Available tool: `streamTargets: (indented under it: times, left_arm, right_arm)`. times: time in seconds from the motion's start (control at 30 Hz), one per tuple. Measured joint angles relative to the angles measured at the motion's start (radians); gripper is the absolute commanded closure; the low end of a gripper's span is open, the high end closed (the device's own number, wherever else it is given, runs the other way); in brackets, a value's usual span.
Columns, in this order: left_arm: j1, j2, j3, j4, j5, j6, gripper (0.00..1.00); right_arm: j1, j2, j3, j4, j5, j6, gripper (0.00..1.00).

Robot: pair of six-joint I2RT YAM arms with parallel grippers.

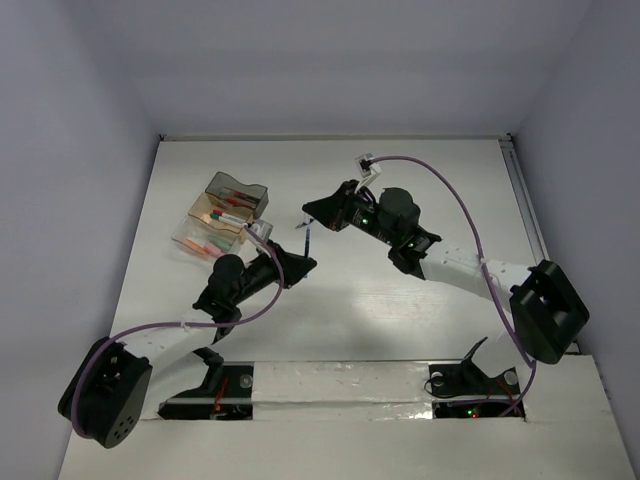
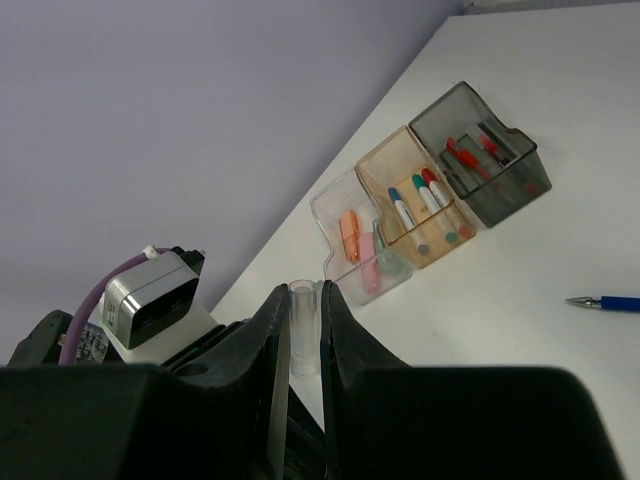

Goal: Sort the stationery into containers
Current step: Close the pen cap on the pen.

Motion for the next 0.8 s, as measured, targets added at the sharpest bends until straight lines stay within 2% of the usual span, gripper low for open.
streamTargets:
  times: [0.8]
  left_arm:
    - [-0.005, -0.026, 0.0, -0.007, -0.002, 0.006, 1.0]
  right_arm:
    - [0.002, 0.024, 0.0, -0.002, 0.013, 0.0, 1.0]
